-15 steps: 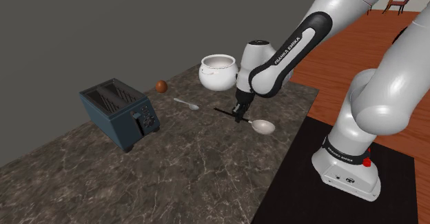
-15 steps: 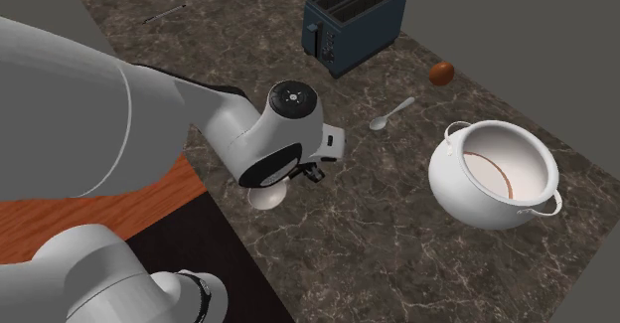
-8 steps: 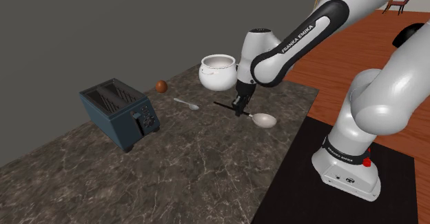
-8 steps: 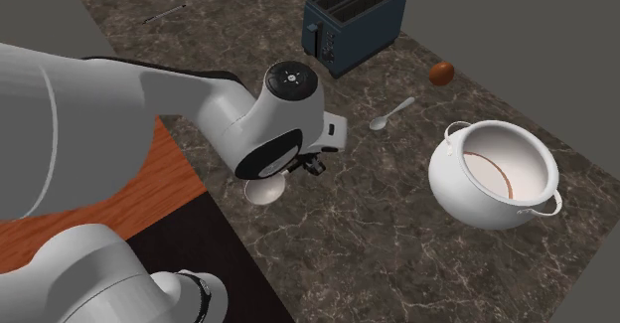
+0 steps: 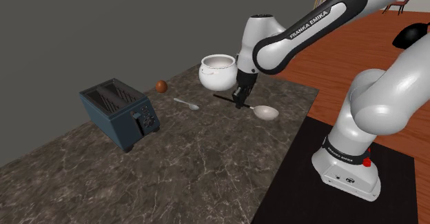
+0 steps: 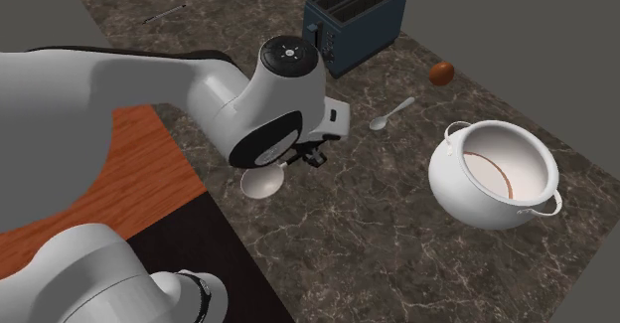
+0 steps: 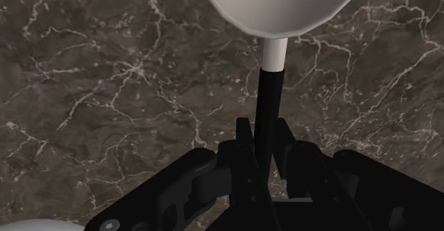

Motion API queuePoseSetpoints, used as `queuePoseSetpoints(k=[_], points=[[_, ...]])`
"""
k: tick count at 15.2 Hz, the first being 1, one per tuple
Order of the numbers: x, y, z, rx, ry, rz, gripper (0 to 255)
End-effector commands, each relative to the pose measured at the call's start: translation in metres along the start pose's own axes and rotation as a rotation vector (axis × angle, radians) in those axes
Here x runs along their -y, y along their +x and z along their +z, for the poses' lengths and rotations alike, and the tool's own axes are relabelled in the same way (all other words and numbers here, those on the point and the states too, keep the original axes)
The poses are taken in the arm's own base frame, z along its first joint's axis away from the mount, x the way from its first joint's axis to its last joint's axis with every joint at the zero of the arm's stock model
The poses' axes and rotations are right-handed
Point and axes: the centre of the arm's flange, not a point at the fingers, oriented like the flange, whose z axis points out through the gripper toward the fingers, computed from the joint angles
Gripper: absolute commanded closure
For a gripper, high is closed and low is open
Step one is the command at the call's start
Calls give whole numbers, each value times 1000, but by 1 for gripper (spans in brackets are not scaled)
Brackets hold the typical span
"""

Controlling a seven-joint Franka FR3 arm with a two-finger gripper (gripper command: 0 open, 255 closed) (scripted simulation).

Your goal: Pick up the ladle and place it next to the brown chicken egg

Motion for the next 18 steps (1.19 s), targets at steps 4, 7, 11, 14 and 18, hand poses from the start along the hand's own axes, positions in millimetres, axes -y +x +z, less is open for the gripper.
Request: queuePoseSetpoints(k=[4,7,11,14,18], points=[[9,26,-9,1,0,0,255],[22,63,-3,1,0,0,255],[39,112,4,1,0,0,255],[52,149,9,1,0,0,255],[69,199,16,1,0,0,255]])
